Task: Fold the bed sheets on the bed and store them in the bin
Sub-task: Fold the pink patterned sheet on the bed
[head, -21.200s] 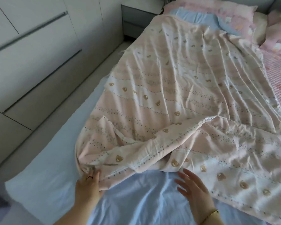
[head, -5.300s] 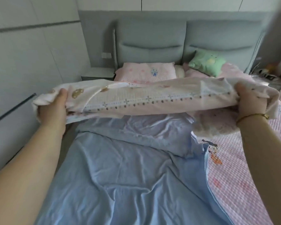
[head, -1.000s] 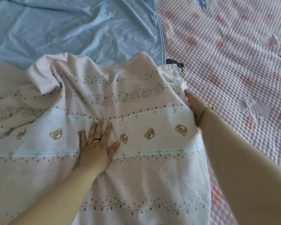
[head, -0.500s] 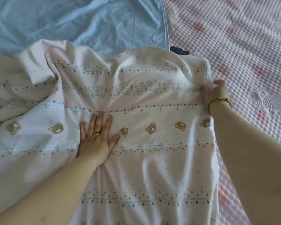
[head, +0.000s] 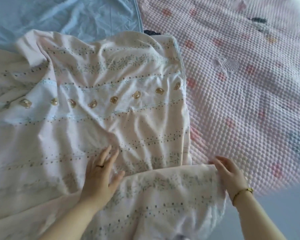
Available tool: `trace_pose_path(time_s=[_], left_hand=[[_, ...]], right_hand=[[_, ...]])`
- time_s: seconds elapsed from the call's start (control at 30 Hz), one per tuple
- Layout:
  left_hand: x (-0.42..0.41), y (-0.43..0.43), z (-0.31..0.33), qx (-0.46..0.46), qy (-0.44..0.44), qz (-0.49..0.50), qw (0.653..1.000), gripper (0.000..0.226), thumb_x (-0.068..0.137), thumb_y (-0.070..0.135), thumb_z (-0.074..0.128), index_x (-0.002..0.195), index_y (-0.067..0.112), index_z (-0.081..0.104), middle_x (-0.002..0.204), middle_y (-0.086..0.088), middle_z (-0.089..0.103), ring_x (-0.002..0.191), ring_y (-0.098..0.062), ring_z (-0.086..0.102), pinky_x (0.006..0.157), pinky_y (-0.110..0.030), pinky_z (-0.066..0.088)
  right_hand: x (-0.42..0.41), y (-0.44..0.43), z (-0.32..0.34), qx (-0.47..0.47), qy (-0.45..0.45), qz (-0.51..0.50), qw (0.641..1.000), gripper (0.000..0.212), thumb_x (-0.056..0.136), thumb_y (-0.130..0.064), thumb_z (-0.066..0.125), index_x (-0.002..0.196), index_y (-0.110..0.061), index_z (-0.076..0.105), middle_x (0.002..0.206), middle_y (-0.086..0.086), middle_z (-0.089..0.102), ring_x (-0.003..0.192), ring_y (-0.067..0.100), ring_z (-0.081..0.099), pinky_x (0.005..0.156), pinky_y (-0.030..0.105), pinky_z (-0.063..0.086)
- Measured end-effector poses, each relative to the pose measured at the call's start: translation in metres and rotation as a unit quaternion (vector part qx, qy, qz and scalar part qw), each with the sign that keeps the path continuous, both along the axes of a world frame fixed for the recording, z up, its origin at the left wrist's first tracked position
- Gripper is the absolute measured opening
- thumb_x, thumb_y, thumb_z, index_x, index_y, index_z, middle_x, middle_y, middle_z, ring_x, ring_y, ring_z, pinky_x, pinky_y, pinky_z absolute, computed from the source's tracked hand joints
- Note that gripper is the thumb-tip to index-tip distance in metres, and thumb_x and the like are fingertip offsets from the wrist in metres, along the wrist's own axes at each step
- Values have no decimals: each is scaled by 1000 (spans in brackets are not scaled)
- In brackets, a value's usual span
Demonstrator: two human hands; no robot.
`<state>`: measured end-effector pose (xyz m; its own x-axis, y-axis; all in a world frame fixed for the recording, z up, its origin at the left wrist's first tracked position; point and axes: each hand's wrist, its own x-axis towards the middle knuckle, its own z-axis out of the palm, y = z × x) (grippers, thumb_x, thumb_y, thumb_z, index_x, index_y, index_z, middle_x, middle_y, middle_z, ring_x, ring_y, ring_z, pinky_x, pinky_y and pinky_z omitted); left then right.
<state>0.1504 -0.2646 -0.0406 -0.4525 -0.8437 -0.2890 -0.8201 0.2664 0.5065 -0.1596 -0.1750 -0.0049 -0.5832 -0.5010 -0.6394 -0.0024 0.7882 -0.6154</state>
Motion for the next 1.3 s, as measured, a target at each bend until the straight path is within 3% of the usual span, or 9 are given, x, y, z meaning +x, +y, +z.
trace_pose_path(time_s=[0.2, 0.3, 0.43, 0.57, 0.67, 0.77, 1.0, 1.1, 1.3], left_hand=[[8, 45, 10, 22, -169, -68, 983, 49, 78, 46, 67, 116, 15, 58, 99, -4, 69, 99, -25, 60, 79, -33, 43], [15, 38, 17, -69, -177, -123, 974, 34, 51, 27, 91, 66, 15, 63, 56, 0, 64, 53, -19, 63, 53, -26, 31], [34, 46, 12, -33, -261, -58, 963, 23, 93, 35, 48, 111, 25, 56, 116, 3, 62, 112, -18, 53, 84, -28, 32], [41, 47, -2, -12, -270, -31, 962, 28, 93, 40, 44, 111, 23, 57, 118, 3, 60, 115, -19, 51, 88, -29, 31], [41, 47, -9, -9, -233, 19, 972, 28, 90, 37, 52, 100, 13, 64, 110, -6, 64, 109, -26, 55, 83, -33, 31], [40, 46, -10, 17, -226, 33, 973, 27, 90, 38, 52, 100, 15, 63, 114, -5, 62, 112, -25, 53, 85, -31, 32], [-38, 73, 39, 10, 151, 33, 988, 87, 62, 65, 39, 135, 18, 42, 127, 17, 35, 119, -3, 31, 103, -24, 16], [-79, 82, 38, 36, 107, -39, 993, 81, 66, 67, 36, 136, 29, 41, 130, 23, 37, 121, -1, 33, 105, -23, 13], [-68, 73, 22, 70, -5, -50, 996, 37, 93, 40, 41, 115, 20, 64, 125, 5, 57, 121, -16, 43, 100, -19, 19]], right_hand=[[36, 78, 10, 7, -50, -84, 995, 28, 92, -28, 50, 102, -3, 57, 87, 6, 56, 71, 16, 52, 73, 31, 40], [40, 89, -1, 5, -121, -170, 978, 48, 97, -30, 41, 111, 14, 54, 84, 25, 55, 72, 38, 51, 64, 30, 41], [53, 75, -3, 46, -170, -150, 973, 24, 95, -21, 43, 73, -14, 48, 72, 7, 46, 64, 21, 45, 61, 30, 40], [75, 40, 6, 26, -179, -117, 977, 27, 85, -33, 47, 63, -17, 45, 53, 3, 52, 66, 21, 47, 63, 28, 40], [83, 17, -8, -9, -87, -50, 995, 20, 76, -29, 54, 93, -19, 59, 100, 5, 52, 101, 26, 51, 90, 34, 41], [87, 5, -12, 21, -27, 38, 999, 41, 89, -11, 53, 129, -9, 45, 102, 4, 52, 98, 24, 48, 85, 29, 36], [104, 3, -19, 98, 209, 189, 954, 48, 89, -41, 51, 129, -16, 42, 133, 4, 39, 125, 24, 32, 105, 29, 21], [105, 7, -15, 73, 256, 203, 942, 38, 91, -36, 49, 124, -18, 50, 130, 0, 39, 123, 22, 31, 104, 28, 18], [93, 3, -18, -12, -29, 42, 999, 38, 86, -17, 59, 120, -10, 44, 82, -10, 47, 82, 17, 52, 76, 31, 45]])
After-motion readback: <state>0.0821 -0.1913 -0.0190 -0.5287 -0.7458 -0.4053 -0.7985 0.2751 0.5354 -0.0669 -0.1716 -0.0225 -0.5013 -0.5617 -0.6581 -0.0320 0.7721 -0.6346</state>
